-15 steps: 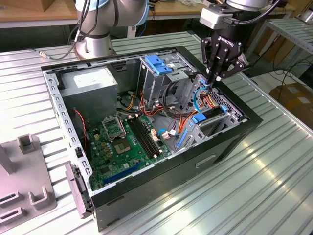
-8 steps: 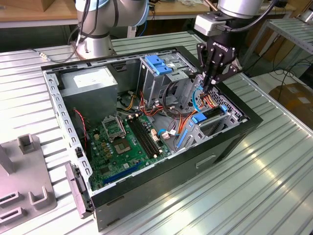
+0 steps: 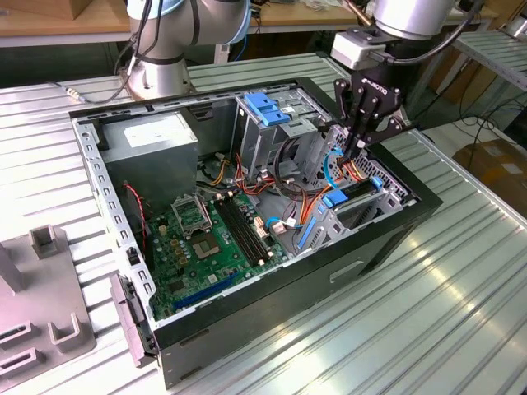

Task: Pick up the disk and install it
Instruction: 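Insert the second disk wire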

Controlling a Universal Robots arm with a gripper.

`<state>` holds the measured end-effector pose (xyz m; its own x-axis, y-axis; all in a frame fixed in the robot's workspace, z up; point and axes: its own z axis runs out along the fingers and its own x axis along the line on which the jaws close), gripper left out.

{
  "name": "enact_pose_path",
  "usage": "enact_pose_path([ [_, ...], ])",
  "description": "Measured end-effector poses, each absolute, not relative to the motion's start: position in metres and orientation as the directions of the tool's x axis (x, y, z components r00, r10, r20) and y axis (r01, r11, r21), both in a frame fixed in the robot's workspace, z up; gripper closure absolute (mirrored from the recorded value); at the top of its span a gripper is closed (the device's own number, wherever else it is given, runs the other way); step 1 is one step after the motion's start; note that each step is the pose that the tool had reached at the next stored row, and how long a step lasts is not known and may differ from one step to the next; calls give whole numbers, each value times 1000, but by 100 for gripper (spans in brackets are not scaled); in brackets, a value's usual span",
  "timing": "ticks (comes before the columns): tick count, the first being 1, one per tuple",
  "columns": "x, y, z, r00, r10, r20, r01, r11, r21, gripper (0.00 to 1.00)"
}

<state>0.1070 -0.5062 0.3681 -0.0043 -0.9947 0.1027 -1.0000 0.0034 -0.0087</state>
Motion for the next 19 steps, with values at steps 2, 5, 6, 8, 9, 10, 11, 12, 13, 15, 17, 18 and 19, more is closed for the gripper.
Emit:
enact_pose_path([
  [2, 106, -512, 368, -4, -995, 99, -1000, 4, -9, 84],
  [5, 105, -524, 366, -4, -995, 96, -1000, 3, -9, 84],
  [6, 104, -526, 365, -4, -995, 96, -1000, 3, -9, 84],
  [8, 104, -531, 363, -3, -995, 95, -1000, 2, -12, 84],
  [9, 103, -532, 363, -2, -996, 94, -1000, 1, -14, 84],
  [10, 103, -534, 362, 0, -996, 93, -1000, -1, -16, 84],
  [11, 103, -535, 361, 1, -996, 92, -1000, -3, -17, 84],
  [12, 102, -537, 360, 3, -996, 90, -1000, -5, -18, 84],
  [13, 102, -538, 359, 5, -996, 89, -1000, -6, -19, 84],
  [15, 100, -540, 358, 9, -996, 86, -1000, -11, -22, 84],
  [17, 98, -542, 356, 16, -997, 82, -999, -18, -28, 84],
  [18, 97, -542, 355, 19, -997, 80, -999, -21, -31, 84],
  [19, 96, -543, 354, 22, -997, 77, -999, -25, -35, 84],
])
